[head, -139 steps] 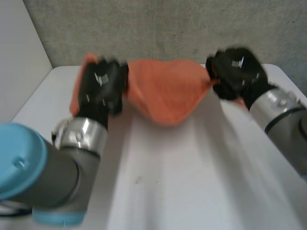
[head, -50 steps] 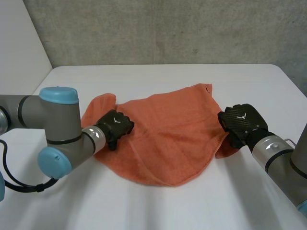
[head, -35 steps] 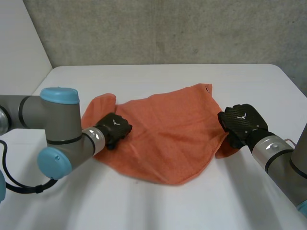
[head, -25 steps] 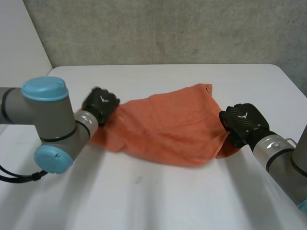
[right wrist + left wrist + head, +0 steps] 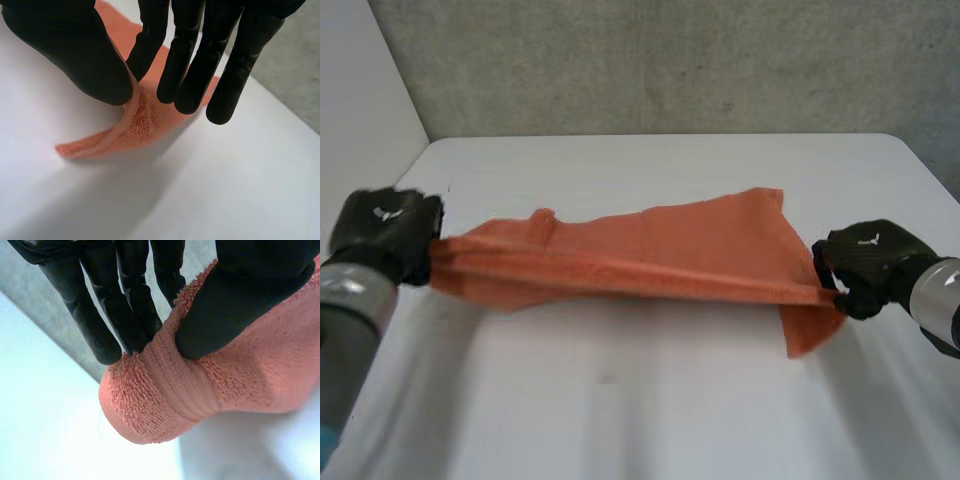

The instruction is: Fold the laundry

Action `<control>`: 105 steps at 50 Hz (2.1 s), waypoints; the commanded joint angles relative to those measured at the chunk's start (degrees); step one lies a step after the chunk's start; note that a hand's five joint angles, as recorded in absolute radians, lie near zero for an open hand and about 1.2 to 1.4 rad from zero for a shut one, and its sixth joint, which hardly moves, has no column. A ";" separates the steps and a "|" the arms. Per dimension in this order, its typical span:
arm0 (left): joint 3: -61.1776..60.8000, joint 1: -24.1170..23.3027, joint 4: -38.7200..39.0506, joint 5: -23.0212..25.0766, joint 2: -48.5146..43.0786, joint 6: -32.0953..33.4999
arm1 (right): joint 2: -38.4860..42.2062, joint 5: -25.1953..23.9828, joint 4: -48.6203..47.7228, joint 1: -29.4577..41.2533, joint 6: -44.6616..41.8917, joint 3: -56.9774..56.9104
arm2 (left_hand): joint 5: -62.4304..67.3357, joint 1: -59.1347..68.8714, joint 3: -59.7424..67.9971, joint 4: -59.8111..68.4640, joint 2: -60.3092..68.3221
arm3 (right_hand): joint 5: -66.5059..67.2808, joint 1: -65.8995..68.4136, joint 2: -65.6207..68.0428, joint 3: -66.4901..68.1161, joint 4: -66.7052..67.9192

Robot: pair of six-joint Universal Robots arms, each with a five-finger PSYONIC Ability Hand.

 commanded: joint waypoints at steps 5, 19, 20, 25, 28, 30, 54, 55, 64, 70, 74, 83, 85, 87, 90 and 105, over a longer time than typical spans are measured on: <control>-7.37 2.09 -7.29 0.43 5.56 -10.46 | 1.49 -3.70 -15.51 0.21 12.61 8.56 | 11.61 12.76 10.47 10.30 10.24 | 13.12 23.57 12.34 12.05 11.64; -5.88 3.14 -4.04 0.08 3.63 -10.82 | 3.52 -3.88 -20.55 -5.77 29.35 16.39 | 11.61 12.76 10.47 10.30 10.24 | -21.10 -10.66 -21.89 -22.17 -22.59; -5.45 3.14 -3.69 0.08 3.10 -10.82 | 3.52 -3.88 -20.55 -5.77 29.35 16.40 | 11.61 12.76 10.47 10.30 10.24 | -21.13 -10.69 -21.92 -22.20 -22.62; -3.77 3.32 -3.51 -0.01 1.25 -10.82 | 3.52 -3.88 -20.64 -7.00 30.41 17.89 | 11.61 12.76 10.47 10.30 10.24 | -24.50 -14.05 -25.28 -25.57 -25.98; -2.98 3.76 -3.43 -0.01 0.55 -10.82 | 3.52 -3.97 -20.73 -7.53 30.50 18.86 | 11.61 12.76 10.47 10.30 10.24 | -25.68 -15.23 -26.46 -26.75 -27.16; -2.63 3.94 -3.34 -0.01 0.20 -10.82 | 3.60 -4.05 -20.82 -7.62 30.76 19.21 | 11.61 12.76 10.47 10.30 10.24 | -26.35 -15.90 -27.13 -27.42 -27.83; -0.26 4.46 -3.34 0.08 -3.49 -10.82 | 7.82 -3.53 -30.30 -7.00 29.62 21.94 | 11.61 12.76 10.47 10.30 10.24 | -21.32 -10.87 -22.10 -22.39 -22.80; -0.17 4.46 -3.34 0.08 -3.49 -10.82 | 7.82 -3.53 -30.31 -7.00 29.62 21.94 | 11.61 12.76 10.47 10.30 10.24 | -21.30 -10.86 -22.09 -22.37 -22.79; 0.18 4.99 -3.34 0.17 -3.49 -10.91 | 9.76 -0.64 -33.29 -7.00 27.78 19.66 | 11.61 12.76 10.47 10.30 10.24 | 12.98 23.43 12.20 11.91 11.50; 0.18 5.08 -3.51 0.00 -3.14 -10.91 | 6.26 2.27 -34.09 -7.88 27.42 17.64 | 11.61 12.76 10.47 10.30 10.24 | 13.12 23.57 12.34 12.05 11.64; 0.27 4.90 -3.60 -0.09 -2.36 -11.00 | -2.55 2.19 -33.47 -7.79 27.16 16.22 | 11.61 12.76 10.47 10.30 10.24 | 13.12 23.57 12.34 12.05 11.64; 3.51 4.37 -3.51 -0.01 7.83 -12.40 | -17.92 -3.16 -13.04 -8.05 21.28 -1.58 | 11.61 12.76 10.47 10.30 10.24 | 13.12 23.57 12.34 12.05 11.64; 4.39 4.37 -3.51 -0.09 9.32 -12.84 | -18.19 -4.58 -8.42 -8.23 19.86 -5.57 | 11.61 12.76 10.47 10.30 10.24 | 13.12 23.57 12.34 12.05 11.64; 4.75 4.37 -3.51 -0.09 10.39 -13.19 | -17.93 -5.81 -3.94 -8.41 17.93 -8.82 | 11.61 12.76 10.47 10.30 10.24 | 13.12 23.57 12.34 12.05 11.64; 5.10 4.46 -3.60 0.08 10.66 -13.11 | -15.21 -6.34 5.02 -9.29 10.98 -13.75 | 11.61 12.76 10.47 10.30 10.24 | 13.12 23.57 12.34 12.05 11.64; 9.30 4.46 -3.78 -0.09 -13.48 -12.49 | 13.42 6.74 12.78 0.02 -8.62 -23.40 | 11.61 12.76 10.47 10.30 10.24 | 13.12 23.57 12.34 12.05 11.64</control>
